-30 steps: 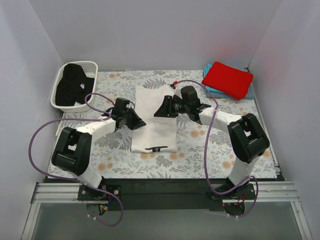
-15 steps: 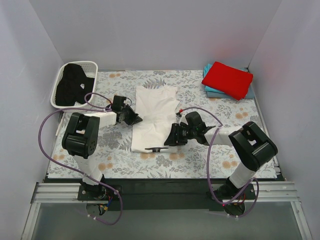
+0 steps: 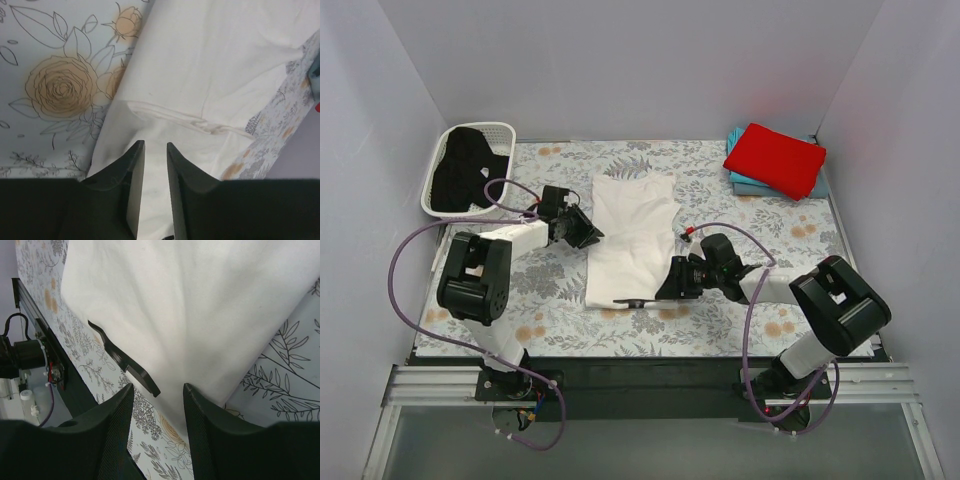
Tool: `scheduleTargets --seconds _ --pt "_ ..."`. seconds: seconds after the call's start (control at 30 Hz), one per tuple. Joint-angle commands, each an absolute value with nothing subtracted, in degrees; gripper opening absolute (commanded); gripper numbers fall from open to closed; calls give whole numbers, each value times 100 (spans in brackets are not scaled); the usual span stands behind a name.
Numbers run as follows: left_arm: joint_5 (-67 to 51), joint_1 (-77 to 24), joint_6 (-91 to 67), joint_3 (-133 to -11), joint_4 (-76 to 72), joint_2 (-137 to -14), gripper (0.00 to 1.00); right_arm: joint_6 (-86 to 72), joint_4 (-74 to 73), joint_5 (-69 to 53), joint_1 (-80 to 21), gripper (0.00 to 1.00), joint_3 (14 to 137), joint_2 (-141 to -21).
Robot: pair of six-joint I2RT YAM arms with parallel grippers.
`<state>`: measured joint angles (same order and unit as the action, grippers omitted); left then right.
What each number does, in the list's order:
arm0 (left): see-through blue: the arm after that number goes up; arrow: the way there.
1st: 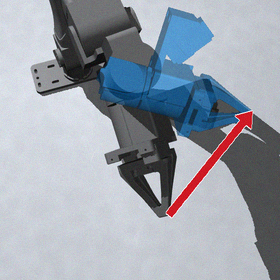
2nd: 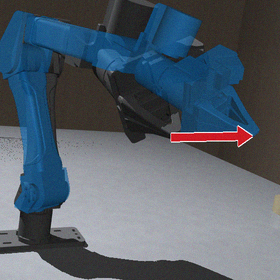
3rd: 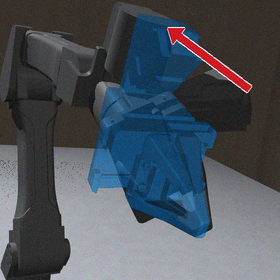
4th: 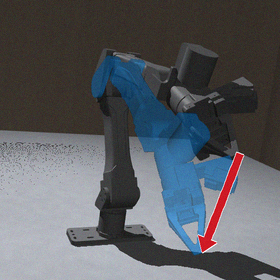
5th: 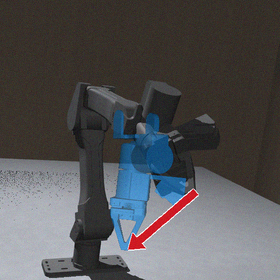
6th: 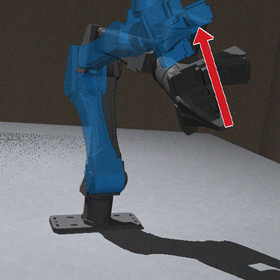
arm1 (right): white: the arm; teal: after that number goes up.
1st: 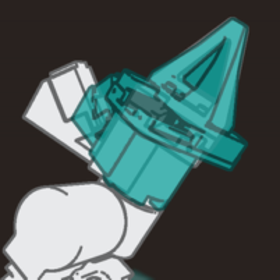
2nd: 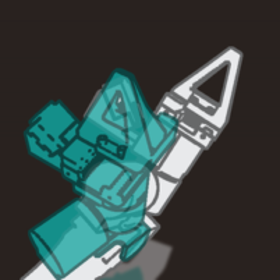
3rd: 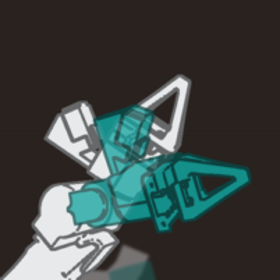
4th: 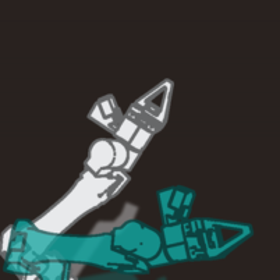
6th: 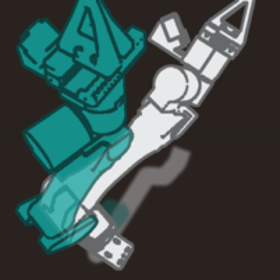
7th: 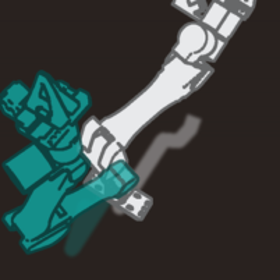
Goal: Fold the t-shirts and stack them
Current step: Fold the tshirt
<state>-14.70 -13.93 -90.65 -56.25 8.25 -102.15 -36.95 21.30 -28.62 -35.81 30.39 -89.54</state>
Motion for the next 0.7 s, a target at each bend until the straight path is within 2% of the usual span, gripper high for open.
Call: scheduleTargets --seconds 0.0,0.17,0.4,0.57,0.67 --pt "-1556 -1345 -8780 -5871 1185 -9371 25 -3366 1266 -2584 -3621 52 2839 -8817" --pt "-1520 -1354 -8780 -5452 1879 -8413 29 -3454 836 -2479 -3621 52 3049 -8263" --pt "-1556 -2011 -9228 -4134 2109 -7199 15 -3603 448 -1961 -3499 52 3691 -7585" --pt "-1635 -2276 -9439 -3630 1802 -7189 4 -3481 492 -1863 -3393 49 4708 -8427" --pt "-1538 -2373 -9413 -3551 1802 -7294 1 -3393 623 -1863 -3235 48 5253 -9243"
